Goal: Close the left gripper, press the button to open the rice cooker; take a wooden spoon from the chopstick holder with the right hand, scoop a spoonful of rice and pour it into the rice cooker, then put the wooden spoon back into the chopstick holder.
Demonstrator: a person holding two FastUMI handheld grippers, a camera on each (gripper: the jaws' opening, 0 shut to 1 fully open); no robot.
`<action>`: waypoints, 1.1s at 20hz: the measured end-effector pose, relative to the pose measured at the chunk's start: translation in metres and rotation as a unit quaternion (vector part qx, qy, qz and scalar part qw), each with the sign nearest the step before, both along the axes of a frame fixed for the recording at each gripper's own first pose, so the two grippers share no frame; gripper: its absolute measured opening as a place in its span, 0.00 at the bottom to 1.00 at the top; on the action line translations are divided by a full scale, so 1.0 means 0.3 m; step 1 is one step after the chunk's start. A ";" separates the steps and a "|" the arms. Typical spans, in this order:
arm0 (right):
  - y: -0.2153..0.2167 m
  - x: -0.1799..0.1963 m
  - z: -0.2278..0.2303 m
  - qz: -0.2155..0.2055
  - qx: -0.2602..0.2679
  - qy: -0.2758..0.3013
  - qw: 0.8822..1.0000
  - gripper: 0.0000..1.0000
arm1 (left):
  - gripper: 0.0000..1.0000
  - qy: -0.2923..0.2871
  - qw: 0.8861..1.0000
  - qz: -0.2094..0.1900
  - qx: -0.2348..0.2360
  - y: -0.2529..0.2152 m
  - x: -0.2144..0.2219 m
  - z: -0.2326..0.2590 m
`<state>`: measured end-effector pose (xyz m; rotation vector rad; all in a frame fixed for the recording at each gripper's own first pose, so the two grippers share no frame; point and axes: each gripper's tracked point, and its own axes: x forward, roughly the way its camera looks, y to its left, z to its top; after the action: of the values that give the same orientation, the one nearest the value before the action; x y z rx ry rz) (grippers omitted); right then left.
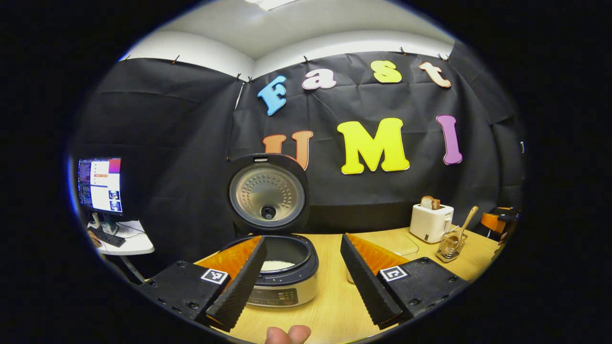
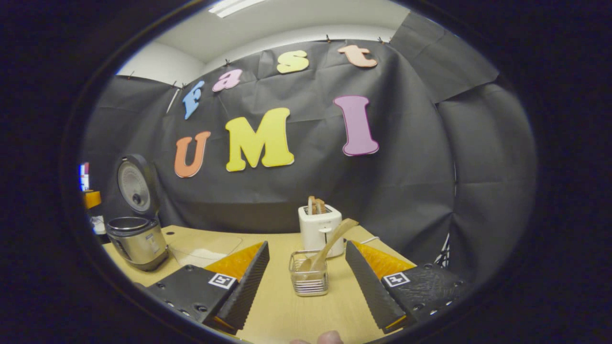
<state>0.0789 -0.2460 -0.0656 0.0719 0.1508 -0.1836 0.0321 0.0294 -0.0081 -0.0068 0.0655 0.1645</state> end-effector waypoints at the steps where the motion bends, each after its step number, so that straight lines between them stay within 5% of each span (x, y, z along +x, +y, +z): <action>1: -0.020 0.033 -0.016 0.000 0.007 0.005 1.000 0.95 | 0.99 0.004 1.000 0.001 -0.008 -0.006 0.000 -0.019; 13: -0.156 0.363 -0.225 -0.004 0.090 0.064 0.994 0.92 | 0.99 0.027 0.999 0.031 0.020 0.032 -0.003 -0.065; 14: -0.164 0.384 -0.234 -0.007 0.094 0.063 0.994 1.00 | 0.99 0.030 0.999 0.029 0.020 0.021 0.000 -0.069; 22: -0.199 0.465 -0.259 -0.011 0.093 0.067 0.993 0.45 | 0.99 0.039 0.998 0.014 0.041 -0.026 0.020 -0.083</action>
<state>0.2183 -0.3058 -0.1434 0.2472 0.3019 -0.1964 0.0382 0.0217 -0.0330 0.0807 0.1363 0.1962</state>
